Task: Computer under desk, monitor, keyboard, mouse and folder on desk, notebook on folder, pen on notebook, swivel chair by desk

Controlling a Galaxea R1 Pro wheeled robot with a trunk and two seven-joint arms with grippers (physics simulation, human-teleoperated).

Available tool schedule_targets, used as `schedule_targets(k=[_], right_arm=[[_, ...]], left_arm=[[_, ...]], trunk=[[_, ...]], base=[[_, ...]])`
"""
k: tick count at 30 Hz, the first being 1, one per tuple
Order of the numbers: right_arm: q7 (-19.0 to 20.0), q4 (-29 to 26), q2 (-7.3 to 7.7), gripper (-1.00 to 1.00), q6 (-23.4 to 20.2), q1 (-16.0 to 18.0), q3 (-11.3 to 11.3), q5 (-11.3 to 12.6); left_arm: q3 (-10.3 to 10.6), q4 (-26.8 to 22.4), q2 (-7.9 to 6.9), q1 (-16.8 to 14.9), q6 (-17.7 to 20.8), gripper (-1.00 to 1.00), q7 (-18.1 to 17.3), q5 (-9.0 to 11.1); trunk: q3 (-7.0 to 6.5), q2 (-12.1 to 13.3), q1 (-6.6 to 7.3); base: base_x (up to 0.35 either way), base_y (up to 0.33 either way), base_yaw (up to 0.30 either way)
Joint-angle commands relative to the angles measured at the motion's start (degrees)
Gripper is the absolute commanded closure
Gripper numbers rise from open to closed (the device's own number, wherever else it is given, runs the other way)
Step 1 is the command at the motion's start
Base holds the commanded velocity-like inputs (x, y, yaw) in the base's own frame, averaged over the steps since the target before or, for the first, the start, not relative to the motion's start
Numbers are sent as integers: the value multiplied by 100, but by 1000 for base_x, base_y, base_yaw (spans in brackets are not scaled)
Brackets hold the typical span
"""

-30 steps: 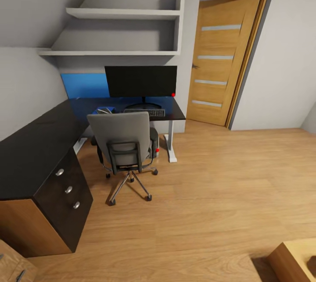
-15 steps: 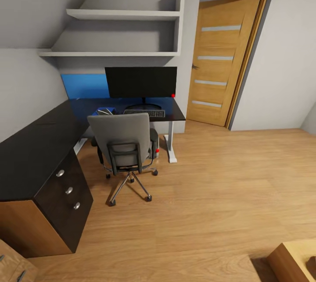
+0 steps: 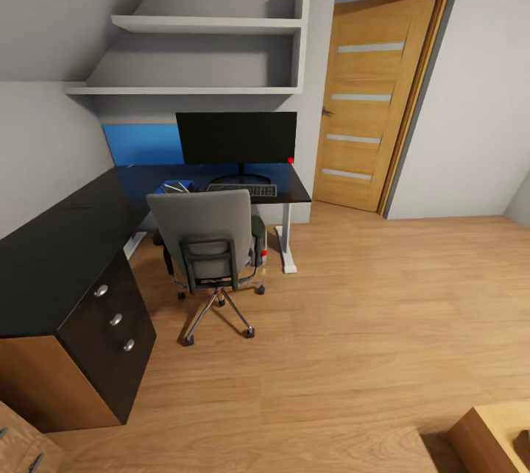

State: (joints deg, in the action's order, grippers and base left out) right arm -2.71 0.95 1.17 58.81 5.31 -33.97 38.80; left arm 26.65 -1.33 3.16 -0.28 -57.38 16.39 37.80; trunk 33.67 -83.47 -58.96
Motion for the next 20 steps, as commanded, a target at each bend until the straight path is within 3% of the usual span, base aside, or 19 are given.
schedule_targets(k=[1,20], right_arm=[[-28,10,-1,-100,16,5,-48,14],[-28,10,-2,-100,13,5,-48,14]], left_arm=[[47,1,2,-3,-10,-100,40,17],[50,1,1,0,-10,-100,40,17]], trunk=[[5,-3,0],[5,-3,0]], base=[[0,0,0],[0,0,0]])
